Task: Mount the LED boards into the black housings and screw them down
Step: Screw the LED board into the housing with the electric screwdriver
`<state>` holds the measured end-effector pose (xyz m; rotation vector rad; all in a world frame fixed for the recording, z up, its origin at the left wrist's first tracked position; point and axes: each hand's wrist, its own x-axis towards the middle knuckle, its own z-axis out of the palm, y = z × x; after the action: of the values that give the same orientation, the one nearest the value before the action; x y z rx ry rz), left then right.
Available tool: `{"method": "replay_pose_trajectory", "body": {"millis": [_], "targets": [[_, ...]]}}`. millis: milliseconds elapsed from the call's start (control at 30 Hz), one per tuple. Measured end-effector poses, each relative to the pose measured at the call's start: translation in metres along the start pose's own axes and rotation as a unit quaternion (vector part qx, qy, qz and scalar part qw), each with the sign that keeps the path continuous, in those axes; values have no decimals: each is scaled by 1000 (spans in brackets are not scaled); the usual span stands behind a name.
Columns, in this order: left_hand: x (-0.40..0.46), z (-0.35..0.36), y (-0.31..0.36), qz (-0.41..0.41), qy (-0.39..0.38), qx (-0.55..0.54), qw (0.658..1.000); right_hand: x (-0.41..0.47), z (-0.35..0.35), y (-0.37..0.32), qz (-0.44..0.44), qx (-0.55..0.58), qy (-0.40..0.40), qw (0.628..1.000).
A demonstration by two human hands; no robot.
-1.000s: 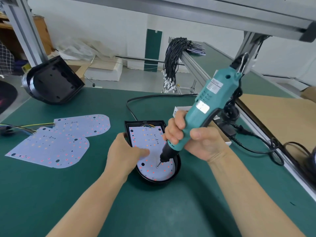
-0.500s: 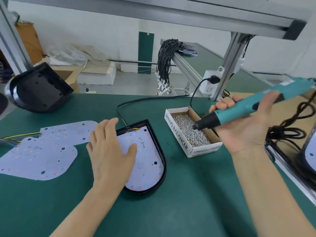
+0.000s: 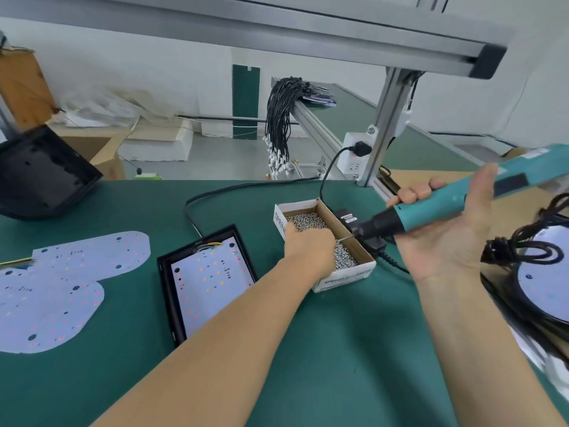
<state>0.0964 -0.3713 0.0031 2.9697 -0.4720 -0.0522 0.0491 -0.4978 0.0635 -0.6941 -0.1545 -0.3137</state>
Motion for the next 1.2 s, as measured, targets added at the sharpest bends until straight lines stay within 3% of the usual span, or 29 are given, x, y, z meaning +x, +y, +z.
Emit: {"method": "replay_pose_trajectory", "body": {"millis": [200,400,567,633,733,867,1033,1200], "targets": [[4,5,-1,20,-12,35,999,1,-3,0,8,22,19,1000],[2,-2,-2,33,-17,-6,999,0,-3,-1,10,14,22,1000],[-9,-5,-11,30,28,-167,985,-2,-2,-2,7,11,25,1000],[-18,-15,-21,2,49,-342,938,-3,-1,-3,6,12,13,1000],[-44,-31,-44,-38,46,-616,785,-7,5,-1,7,19,-29,999],[-91,-42,-75,-82,-6,-765,639,-15,21,11,21,15,-70,997],[-134,-40,-95,-118,-13,-848,517,-32,50,41,57,25,-89,994],[-153,-28,-107,-138,-4,-881,452,-48,76,65,78,42,-125,988]]}}
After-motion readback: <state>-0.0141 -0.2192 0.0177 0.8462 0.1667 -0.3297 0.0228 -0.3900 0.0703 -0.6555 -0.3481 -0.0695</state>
